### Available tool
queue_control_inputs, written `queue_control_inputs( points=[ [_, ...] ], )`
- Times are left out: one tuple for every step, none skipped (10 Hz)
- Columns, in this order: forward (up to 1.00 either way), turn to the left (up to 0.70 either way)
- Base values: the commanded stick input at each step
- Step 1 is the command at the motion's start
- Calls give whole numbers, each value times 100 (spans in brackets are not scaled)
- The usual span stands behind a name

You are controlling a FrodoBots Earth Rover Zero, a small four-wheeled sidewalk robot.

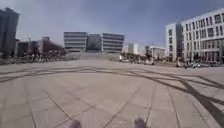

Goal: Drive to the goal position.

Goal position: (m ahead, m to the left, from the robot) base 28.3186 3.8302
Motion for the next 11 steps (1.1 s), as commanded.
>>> queue_control_inputs(
  points=[
    [100,0],
    [100,0],
    [100,0],
    [100,0],
    [100,0],
    [100,0],
    [100,0],
    [100,0],
    [100,0],
    [100,0],
    [100,0]
  ],
)
